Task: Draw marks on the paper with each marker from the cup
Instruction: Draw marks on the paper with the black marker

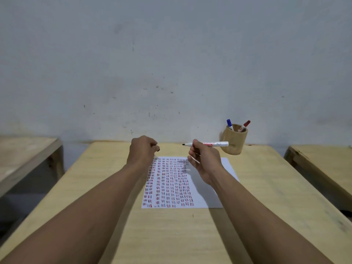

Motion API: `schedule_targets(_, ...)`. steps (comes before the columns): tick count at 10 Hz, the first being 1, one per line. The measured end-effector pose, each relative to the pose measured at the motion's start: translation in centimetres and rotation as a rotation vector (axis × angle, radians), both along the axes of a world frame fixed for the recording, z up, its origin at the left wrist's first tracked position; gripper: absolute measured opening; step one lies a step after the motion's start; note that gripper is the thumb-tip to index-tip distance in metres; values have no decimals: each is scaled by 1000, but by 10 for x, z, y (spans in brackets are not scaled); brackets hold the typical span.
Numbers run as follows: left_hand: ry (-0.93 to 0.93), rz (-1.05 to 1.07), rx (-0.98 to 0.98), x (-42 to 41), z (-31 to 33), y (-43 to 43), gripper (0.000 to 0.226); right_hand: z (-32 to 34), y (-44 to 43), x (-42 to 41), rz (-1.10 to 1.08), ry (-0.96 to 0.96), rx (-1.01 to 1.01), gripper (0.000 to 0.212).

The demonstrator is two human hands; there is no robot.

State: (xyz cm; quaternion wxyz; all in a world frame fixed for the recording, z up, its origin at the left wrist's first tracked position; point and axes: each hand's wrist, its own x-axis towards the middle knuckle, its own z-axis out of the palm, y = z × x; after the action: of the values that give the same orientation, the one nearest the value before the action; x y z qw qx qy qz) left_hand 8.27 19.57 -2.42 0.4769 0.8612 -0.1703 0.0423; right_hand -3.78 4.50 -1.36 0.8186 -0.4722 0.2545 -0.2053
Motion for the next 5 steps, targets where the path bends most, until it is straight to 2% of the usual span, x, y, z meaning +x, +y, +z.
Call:
schedule_targets(1,17,67,158,9,-13,8,17,-6,-2,2,8,36,-55,14)
schedule_targets(2,-70,72,299,17,-24,15,26,-9,-5,5,8,61,-95,12)
schedule_targets(3,-112,76,385,26,-38,19,26,-13,-7,10,13,72,-130,13)
schedule_targets(5,-102,85,351,14,-44,22,43,-20,-13,12,15,72,-304,11)
